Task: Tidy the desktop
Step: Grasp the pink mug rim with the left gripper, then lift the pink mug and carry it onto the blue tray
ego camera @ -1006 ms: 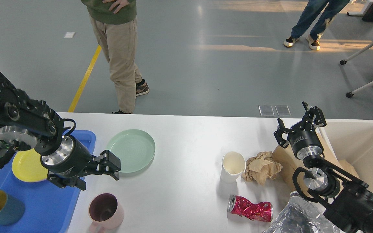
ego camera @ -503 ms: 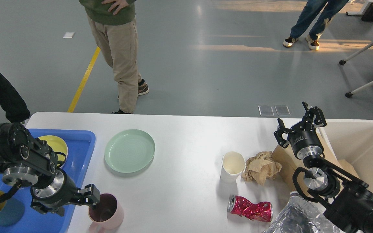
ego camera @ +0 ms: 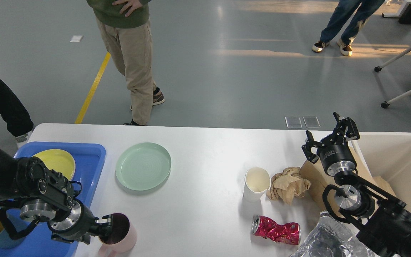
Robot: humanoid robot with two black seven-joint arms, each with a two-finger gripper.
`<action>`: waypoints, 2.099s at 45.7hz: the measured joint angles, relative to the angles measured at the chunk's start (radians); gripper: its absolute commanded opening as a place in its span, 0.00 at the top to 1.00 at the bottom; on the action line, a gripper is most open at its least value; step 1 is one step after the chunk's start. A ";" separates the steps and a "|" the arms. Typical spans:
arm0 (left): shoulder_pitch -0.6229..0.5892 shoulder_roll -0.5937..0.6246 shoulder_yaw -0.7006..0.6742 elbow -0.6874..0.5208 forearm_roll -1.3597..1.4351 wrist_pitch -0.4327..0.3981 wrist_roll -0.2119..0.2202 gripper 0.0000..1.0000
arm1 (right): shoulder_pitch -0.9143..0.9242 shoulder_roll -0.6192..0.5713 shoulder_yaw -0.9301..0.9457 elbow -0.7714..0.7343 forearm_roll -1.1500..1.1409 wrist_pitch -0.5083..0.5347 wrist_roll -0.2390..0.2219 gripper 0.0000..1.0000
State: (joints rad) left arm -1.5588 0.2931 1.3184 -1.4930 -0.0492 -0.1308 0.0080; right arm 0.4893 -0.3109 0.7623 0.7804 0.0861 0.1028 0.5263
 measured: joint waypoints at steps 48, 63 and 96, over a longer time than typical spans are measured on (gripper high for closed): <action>-0.561 0.034 0.156 -0.195 0.019 -0.313 -0.004 1.00 | 0.000 0.000 0.000 0.000 0.000 0.000 0.000 0.00; -0.979 0.020 0.243 -0.266 0.018 -0.660 -0.019 1.00 | 0.000 0.000 0.000 -0.001 0.000 0.000 0.000 0.00; -0.311 0.519 0.177 0.148 0.307 -0.443 -0.058 1.00 | 0.000 0.000 0.000 0.001 0.001 0.000 0.000 0.00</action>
State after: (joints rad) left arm -1.8694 0.8120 1.4955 -1.3453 0.2575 -0.5734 -0.0501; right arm 0.4893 -0.3108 0.7623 0.7810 0.0868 0.1028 0.5263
